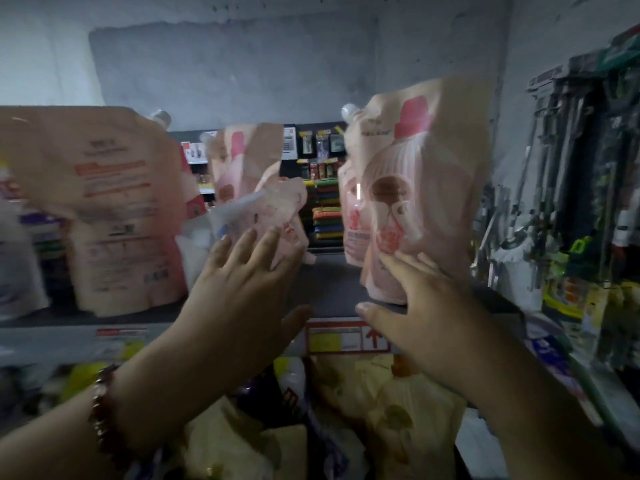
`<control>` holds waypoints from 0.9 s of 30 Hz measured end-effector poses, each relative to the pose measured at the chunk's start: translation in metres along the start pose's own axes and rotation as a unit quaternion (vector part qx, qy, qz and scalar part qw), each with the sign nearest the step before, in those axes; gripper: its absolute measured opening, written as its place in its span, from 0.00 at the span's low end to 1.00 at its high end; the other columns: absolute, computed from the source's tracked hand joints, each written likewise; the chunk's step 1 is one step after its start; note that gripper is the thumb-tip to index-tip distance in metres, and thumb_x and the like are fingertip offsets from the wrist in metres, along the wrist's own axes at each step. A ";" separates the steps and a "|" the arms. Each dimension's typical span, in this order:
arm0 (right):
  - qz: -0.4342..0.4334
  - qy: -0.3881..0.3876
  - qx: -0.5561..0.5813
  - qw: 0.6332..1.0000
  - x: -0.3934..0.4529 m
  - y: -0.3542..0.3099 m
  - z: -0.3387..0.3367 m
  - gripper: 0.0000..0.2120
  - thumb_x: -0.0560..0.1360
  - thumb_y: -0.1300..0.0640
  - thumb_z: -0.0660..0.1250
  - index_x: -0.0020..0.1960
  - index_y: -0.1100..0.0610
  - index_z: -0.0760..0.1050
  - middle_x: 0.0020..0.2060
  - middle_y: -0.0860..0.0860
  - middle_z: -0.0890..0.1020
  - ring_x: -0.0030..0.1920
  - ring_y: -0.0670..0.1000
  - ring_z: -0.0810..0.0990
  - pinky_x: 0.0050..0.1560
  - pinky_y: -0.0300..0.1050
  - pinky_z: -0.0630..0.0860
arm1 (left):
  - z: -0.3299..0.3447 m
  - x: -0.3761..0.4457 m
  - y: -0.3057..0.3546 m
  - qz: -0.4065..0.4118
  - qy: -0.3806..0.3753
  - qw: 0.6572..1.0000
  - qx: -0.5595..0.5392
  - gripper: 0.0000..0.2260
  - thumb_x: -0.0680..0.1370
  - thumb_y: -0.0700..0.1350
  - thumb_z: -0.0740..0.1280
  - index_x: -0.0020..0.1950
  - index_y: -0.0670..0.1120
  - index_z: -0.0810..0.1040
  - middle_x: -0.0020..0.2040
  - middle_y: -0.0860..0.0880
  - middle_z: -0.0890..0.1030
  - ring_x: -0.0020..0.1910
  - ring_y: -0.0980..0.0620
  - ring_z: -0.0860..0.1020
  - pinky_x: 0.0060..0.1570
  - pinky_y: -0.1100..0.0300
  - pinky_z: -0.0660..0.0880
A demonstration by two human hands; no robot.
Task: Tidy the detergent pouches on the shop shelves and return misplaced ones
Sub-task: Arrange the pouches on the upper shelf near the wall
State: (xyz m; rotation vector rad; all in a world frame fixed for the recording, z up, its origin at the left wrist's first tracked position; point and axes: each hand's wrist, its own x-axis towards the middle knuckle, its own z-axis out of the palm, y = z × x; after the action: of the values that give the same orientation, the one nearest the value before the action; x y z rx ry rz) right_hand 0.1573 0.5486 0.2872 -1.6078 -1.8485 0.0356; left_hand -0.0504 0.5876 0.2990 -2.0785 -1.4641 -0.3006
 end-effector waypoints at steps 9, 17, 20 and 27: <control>-0.013 0.016 0.119 0.993 0.009 -0.048 0.031 0.30 0.76 0.42 0.67 0.75 0.40 0.60 0.73 0.41 0.66 0.71 0.45 0.66 0.60 0.41 0.64 | 0.016 0.006 -0.046 -0.179 0.130 0.952 -0.212 0.39 0.78 0.62 0.63 0.81 0.55 0.43 0.82 0.46 0.48 0.80 0.44 0.48 0.76 0.45 0.50; 0.012 -0.024 0.192 0.981 0.029 -0.081 0.063 0.27 0.75 0.40 0.65 0.73 0.40 0.66 0.70 0.39 0.70 0.68 0.41 0.68 0.58 0.38 0.64 | 0.058 0.011 -0.070 -0.196 0.203 0.884 -0.372 0.45 0.73 0.57 0.74 0.80 0.50 0.51 0.75 0.47 0.66 0.70 0.45 0.70 0.62 0.50 0.70; 0.045 -0.033 0.228 0.972 0.048 -0.098 0.071 0.26 0.75 0.36 0.64 0.71 0.42 0.69 0.63 0.38 0.76 0.59 0.40 0.74 0.53 0.37 0.68 | 0.064 0.009 -0.069 -0.170 0.235 0.878 -0.381 0.36 0.73 0.56 0.73 0.75 0.47 0.62 0.69 0.46 0.72 0.62 0.47 0.74 0.51 0.57 0.70; 0.158 -0.049 0.205 0.965 0.114 -0.132 0.077 0.35 0.75 0.29 0.53 0.70 0.54 0.70 0.64 0.54 0.76 0.62 0.55 0.74 0.55 0.50 0.68 | 0.090 -0.003 -0.064 -0.086 0.246 0.898 -0.355 0.30 0.70 0.50 0.77 0.67 0.51 0.66 0.63 0.50 0.74 0.55 0.46 0.74 0.47 0.53 0.75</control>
State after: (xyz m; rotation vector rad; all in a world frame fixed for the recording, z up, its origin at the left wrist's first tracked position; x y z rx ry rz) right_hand 0.0032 0.6491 0.3388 -1.6006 -1.5083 0.6092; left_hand -0.1229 0.6511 0.2453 -2.1357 -1.3212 -1.5079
